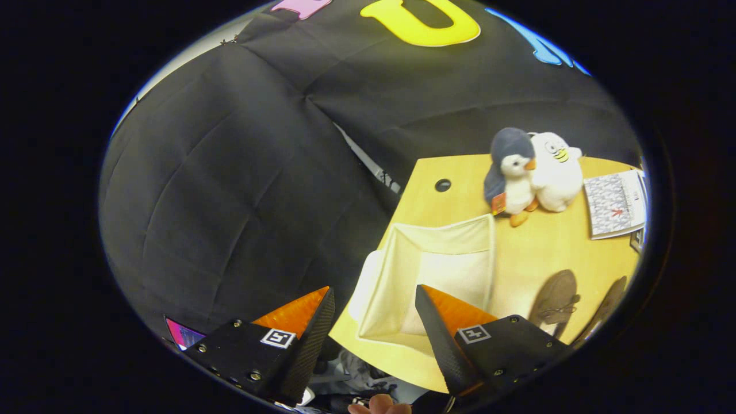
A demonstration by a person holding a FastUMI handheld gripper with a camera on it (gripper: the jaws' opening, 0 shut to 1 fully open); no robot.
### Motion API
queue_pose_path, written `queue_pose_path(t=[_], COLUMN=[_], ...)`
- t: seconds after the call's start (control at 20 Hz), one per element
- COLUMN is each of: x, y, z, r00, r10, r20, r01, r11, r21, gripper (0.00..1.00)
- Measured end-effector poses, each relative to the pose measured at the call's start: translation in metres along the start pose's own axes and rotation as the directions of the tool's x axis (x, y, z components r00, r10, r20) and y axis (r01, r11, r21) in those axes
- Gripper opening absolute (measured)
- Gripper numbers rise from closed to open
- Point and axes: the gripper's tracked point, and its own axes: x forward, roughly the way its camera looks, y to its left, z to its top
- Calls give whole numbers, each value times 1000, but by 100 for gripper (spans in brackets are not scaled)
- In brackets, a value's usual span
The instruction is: Open the storage box then place both shoes into the box .Put the left shoe in first, then the right shoe, with the right side of both shoes facing outward in a uniform manner.
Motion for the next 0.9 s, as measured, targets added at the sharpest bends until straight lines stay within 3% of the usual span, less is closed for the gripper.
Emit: queue_pose_path(t=[0.4, 0.7, 0.9], x=[-48, -60, -59], y=[-114, -196, -235], z=[-27, -70, -93], r00=[990, 967, 946], r10=[-139, -249, -306], r20=[29, -49, -102], r01=[138, 254, 320], r11=[990, 952, 932], r21=[41, 173, 171], gripper=[87, 87, 87])
